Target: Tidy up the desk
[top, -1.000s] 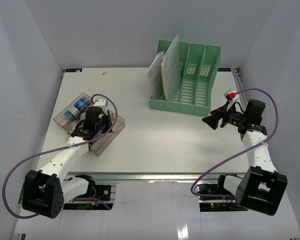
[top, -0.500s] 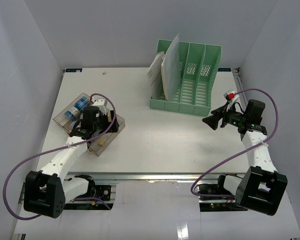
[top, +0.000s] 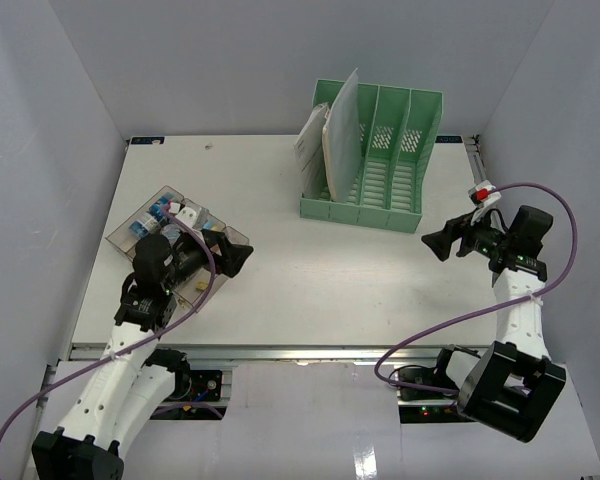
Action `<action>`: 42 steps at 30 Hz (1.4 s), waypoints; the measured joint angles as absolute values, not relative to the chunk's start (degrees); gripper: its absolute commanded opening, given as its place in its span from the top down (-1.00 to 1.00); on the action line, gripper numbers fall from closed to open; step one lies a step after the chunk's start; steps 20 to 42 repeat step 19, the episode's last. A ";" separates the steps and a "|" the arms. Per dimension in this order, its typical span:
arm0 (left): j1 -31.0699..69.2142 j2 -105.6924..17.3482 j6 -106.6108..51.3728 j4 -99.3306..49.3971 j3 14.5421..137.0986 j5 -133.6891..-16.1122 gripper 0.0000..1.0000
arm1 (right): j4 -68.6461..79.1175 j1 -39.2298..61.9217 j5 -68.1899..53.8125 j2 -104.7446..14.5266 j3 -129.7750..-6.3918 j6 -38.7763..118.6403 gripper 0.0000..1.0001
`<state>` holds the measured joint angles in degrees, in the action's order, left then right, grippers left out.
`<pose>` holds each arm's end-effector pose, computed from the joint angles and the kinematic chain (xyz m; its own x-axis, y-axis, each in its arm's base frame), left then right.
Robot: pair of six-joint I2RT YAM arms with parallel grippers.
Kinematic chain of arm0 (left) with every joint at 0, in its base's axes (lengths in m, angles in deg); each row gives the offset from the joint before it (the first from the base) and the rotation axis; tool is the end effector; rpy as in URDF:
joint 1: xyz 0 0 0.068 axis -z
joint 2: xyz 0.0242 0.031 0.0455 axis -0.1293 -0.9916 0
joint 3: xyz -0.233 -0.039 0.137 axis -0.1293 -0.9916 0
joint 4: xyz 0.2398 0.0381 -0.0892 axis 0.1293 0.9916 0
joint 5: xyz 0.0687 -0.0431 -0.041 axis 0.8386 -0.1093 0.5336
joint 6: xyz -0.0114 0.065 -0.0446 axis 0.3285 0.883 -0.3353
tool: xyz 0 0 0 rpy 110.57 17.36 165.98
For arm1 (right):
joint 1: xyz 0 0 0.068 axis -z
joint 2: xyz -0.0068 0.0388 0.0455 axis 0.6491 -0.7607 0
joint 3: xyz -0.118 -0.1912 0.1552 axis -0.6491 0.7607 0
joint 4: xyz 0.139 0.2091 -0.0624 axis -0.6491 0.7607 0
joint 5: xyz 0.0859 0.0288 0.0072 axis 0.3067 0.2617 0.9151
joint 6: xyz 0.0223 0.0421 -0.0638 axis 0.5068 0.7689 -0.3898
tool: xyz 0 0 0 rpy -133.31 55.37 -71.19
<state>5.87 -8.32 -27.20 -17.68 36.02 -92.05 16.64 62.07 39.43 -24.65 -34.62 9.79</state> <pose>0.1846 -0.0739 0.2819 -0.3237 -0.1033 -0.9405 0.5637 0.7773 -0.2793 0.2411 -0.0355 0.2663 -0.2602 -0.1458 -0.9545 -0.5866 0.8091 0.0364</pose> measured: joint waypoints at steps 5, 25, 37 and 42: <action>5.87 -5.74 -27.26 -17.76 35.21 -93.63 -0.96 | 16.69 63.63 36.39 -24.65 -34.62 12.02 -0.80; 5.87 -3.79 -27.24 -17.73 34.98 -93.88 -0.96 | 14.02 70.38 27.40 -20.57 -32.95 20.19 -0.80; 5.87 -3.79 -27.24 -17.73 34.98 -93.88 -0.96 | 14.02 70.38 27.40 -20.57 -32.95 20.19 -0.80; 5.87 -3.79 -27.24 -17.73 34.98 -93.88 -0.96 | 14.02 70.38 27.40 -20.57 -32.95 20.19 -0.80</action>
